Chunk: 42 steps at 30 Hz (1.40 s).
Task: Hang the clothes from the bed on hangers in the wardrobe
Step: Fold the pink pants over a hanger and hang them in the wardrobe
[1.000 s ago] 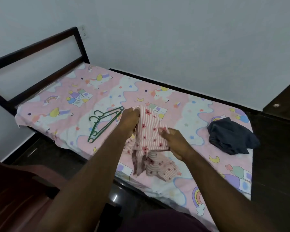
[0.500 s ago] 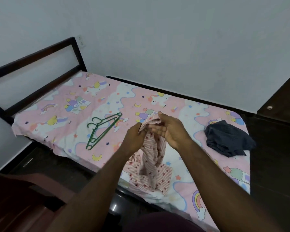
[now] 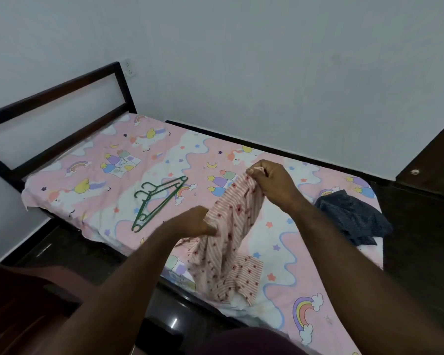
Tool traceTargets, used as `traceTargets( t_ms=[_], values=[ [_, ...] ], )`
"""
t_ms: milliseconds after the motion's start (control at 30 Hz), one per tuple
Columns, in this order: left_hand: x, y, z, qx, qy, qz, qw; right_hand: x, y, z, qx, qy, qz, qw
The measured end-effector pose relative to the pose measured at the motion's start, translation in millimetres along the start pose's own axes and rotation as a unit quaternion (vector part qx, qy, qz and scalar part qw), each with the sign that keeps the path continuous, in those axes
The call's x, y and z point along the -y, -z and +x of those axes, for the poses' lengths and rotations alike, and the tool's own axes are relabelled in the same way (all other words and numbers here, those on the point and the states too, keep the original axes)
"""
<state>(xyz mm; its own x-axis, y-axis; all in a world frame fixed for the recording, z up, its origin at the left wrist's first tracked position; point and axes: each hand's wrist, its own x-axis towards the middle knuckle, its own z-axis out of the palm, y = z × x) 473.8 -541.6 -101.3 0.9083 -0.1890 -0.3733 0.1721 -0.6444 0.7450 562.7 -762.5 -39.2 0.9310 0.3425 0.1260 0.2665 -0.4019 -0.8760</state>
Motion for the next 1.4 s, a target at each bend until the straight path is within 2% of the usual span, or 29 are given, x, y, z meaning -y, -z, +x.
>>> traceTargets(
  t_ms=[67,200,300,400,467,600,800,900,967,1067,1133,1267,1400],
  values=[
    [22,-6,-2,-0.007,0.033,0.041,0.999,-1,9,5,-0.019,0.018,0.005,1.0],
    [48,-1,-6,-0.08,0.065,0.109,0.989,-17,31,7,-0.032,0.013,0.016,0.999],
    [56,10,-10,-0.183,0.058,0.106,0.976,-29,45,4,0.029,0.001,0.021,0.999],
    [56,24,-16,-0.291,0.057,0.075,0.952,-34,55,2,0.101,0.025,-0.097,0.99],
    [56,33,-19,-0.292,0.049,0.13,0.946,-41,57,0,0.111,0.037,-0.174,0.978],
    [60,39,-23,-0.231,0.027,0.252,0.939,-58,54,-7,0.082,0.031,-0.26,0.962],
    [56,11,-29,-0.235,0.012,0.27,0.934,-78,33,-27,-0.018,0.019,-0.267,0.963],
    [67,-1,-31,-0.234,-0.013,0.293,0.927,-85,29,-37,0.025,0.066,-0.351,0.934],
    [71,-3,-29,-0.205,0.017,0.294,0.933,-89,30,-42,0.074,0.082,-0.393,0.913],
    [82,-5,-25,-0.133,0.041,0.315,0.939,-99,31,-48,0.127,0.078,-0.405,0.902],
    [86,-6,-26,-0.116,0.044,0.332,0.935,-105,32,-54,0.129,0.086,-0.399,0.904],
    [87,-8,-30,-0.224,-0.029,0.373,0.9,-107,31,-62,0.099,0.117,-0.41,0.899],
    [73,-8,-39,-0.328,-0.092,0.336,0.878,-108,33,-65,0.058,0.144,-0.407,0.9]
  ],
)
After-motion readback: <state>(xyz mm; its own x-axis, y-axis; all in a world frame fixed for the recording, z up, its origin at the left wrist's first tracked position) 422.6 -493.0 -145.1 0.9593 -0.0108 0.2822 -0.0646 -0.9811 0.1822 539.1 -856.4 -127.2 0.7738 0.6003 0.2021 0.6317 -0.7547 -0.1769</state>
